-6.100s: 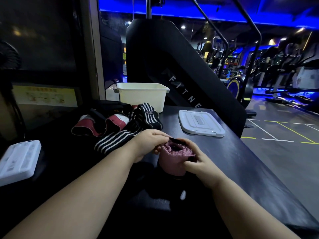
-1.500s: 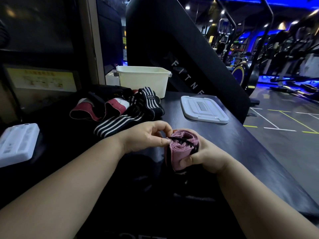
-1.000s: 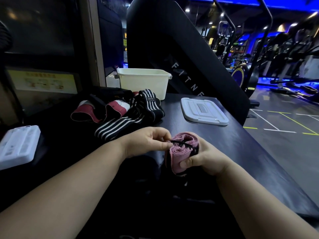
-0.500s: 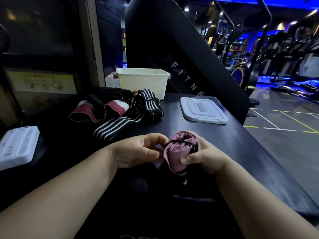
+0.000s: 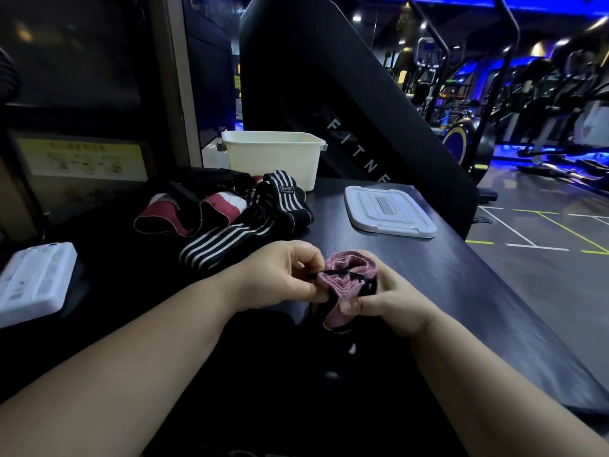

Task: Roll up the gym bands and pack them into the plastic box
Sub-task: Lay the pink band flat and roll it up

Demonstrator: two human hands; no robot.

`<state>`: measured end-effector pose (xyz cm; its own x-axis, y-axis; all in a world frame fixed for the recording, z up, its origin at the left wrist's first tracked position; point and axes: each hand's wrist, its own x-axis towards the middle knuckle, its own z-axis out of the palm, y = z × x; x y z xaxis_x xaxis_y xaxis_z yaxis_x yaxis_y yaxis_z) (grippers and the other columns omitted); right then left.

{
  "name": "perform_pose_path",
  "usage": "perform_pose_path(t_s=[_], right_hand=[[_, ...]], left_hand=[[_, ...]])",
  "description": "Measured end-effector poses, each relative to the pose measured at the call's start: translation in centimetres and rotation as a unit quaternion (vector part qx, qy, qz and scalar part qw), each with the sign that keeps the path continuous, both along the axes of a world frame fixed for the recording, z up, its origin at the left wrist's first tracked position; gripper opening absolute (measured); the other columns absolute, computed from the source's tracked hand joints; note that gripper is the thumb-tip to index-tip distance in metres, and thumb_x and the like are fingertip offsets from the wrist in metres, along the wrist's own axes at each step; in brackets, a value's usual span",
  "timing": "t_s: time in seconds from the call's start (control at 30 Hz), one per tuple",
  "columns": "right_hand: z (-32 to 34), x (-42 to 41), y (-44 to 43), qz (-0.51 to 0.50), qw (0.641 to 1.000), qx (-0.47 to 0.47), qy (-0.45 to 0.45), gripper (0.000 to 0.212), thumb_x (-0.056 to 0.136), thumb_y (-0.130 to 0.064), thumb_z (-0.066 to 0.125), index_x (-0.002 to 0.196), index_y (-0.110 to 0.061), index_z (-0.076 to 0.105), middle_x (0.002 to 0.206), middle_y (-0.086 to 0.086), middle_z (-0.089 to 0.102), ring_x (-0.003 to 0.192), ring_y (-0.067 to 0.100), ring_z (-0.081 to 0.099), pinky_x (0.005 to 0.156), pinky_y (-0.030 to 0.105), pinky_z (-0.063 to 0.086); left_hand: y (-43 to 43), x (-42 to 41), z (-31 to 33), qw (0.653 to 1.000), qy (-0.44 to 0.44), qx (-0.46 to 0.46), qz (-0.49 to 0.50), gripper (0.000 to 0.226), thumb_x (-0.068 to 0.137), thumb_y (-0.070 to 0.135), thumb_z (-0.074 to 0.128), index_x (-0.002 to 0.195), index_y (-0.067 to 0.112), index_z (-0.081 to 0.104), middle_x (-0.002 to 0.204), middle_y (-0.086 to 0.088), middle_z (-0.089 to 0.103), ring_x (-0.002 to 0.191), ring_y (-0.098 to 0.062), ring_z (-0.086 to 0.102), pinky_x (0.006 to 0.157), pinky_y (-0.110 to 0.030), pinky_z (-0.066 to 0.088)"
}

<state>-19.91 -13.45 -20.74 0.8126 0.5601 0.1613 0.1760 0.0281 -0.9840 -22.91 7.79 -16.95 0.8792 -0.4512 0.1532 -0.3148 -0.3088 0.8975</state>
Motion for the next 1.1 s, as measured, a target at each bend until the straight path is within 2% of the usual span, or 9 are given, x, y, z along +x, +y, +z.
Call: perform_pose_path(t_s=[0.17,0.37,0.47,0.53,0.63,0.73,0.87,1.0,1.1], right_hand=[[-0.1,-0.1,0.2,-0.03,0.999,-0.001,-0.016,0.068,0.057,0.0,0.077,0.119,-0.012,0.052,0.1,-0.002,0.071,0.096,0.012,0.065,0.078,0.023,0.051],[-0.2,-0.1,0.4,-0.065,0.997,-0.009,-0.034,0.064,0.058,-0.003,0.078,0.116,-0.016,0.054,0.099,-0.005,0.071,0.096,0.009,0.065,0.08,0.022,0.051],[-0.3,-0.1,0.6,-0.077,0.996,-0.004,-0.036,0.064,0.058,-0.004,0.078,0.115,-0.016,0.054,0.102,-0.002,0.07,0.097,0.009,0.065,0.081,0.022,0.051],[-0.3,-0.1,0.7,-0.08,0.996,0.0,-0.036,0.063,0.058,-0.004,0.078,0.115,-0.015,0.054,0.105,-0.001,0.07,0.099,0.01,0.065,0.083,0.023,0.051],[-0.3,-0.1,0.6,-0.075,0.997,0.001,-0.025,0.061,0.06,-0.006,0.077,0.116,-0.017,0.054,0.103,-0.004,0.071,0.1,0.009,0.065,0.085,0.022,0.05],[-0.1,-0.3,0.6,-0.063,0.998,-0.003,-0.014,0.06,0.061,-0.006,0.075,0.115,-0.019,0.053,0.102,-0.005,0.071,0.099,0.007,0.065,0.085,0.021,0.051],[0.1,-0.4,0.5,-0.051,0.999,0.006,0.012,0.07,0.056,-0.008,0.079,0.12,-0.017,0.053,0.104,-0.002,0.071,0.099,0.009,0.065,0.084,0.022,0.052],[0.4,-0.5,0.4,-0.041,0.998,0.027,0.037,0.079,0.047,-0.018,0.079,0.122,-0.013,0.054,0.101,0.003,0.072,0.096,0.014,0.066,0.081,0.024,0.053],[0.3,-0.6,0.4,-0.045,0.998,0.039,0.037,0.077,0.047,-0.017,0.081,0.12,-0.012,0.056,0.099,0.003,0.072,0.093,0.014,0.067,0.078,0.023,0.053]], left_hand=[[0.6,-0.3,-0.4,0.998,0.052,-0.038,-0.018,0.019,0.08,0.005,0.076,0.089,0.014,0.063,0.083,-0.003,0.059,0.077,-0.016,0.054,0.063,-0.017,0.045],[0.1,0.2,-0.7,0.994,0.088,-0.063,0.023,0.027,0.07,0.01,0.081,0.084,0.018,0.06,0.08,-0.003,0.055,0.06,-0.006,0.046,0.043,-0.014,0.034],[0.1,0.3,0.4,0.997,0.06,0.002,0.044,0.024,0.064,0.023,0.083,0.078,0.025,0.064,0.08,-0.005,0.057,0.068,-0.015,0.047,0.053,-0.019,0.038],[0.1,0.4,1.4,0.995,0.02,0.079,0.058,0.022,0.071,0.022,0.085,0.082,0.018,0.066,0.078,0.003,0.062,0.07,-0.007,0.053,0.068,-0.021,0.043],[0.0,0.3,2.5,0.978,-0.045,0.184,0.086,0.02,0.078,0.028,0.08,0.089,0.016,0.069,0.073,0.01,0.06,0.06,0.003,0.05,0.061,-0.011,0.04],[-0.1,0.1,2.9,0.967,-0.074,0.223,0.094,0.023,0.079,0.033,0.078,0.095,0.018,0.071,0.08,0.01,0.061,0.057,0.008,0.049,0.057,-0.005,0.038],[0.1,0.2,3.3,0.951,-0.08,0.281,0.1,0.024,0.076,0.045,0.077,0.094,0.03,0.071,0.088,0.008,0.065,0.073,-0.003,0.059,0.068,-0.016,0.045],[0.0,0.3,3.7,0.949,-0.07,0.3,0.073,0.019,0.077,0.043,0.077,0.082,0.029,0.065,0.08,0.01,0.058,0.071,-0.006,0.052,0.066,-0.019,0.042],[-0.3,0.0,3.2,0.969,-0.054,0.234,0.059,0.018,0.079,0.027,0.079,0.084,0.018,0.065,0.069,0.01,0.054,0.06,0.0,0.047,0.059,-0.014,0.038]])
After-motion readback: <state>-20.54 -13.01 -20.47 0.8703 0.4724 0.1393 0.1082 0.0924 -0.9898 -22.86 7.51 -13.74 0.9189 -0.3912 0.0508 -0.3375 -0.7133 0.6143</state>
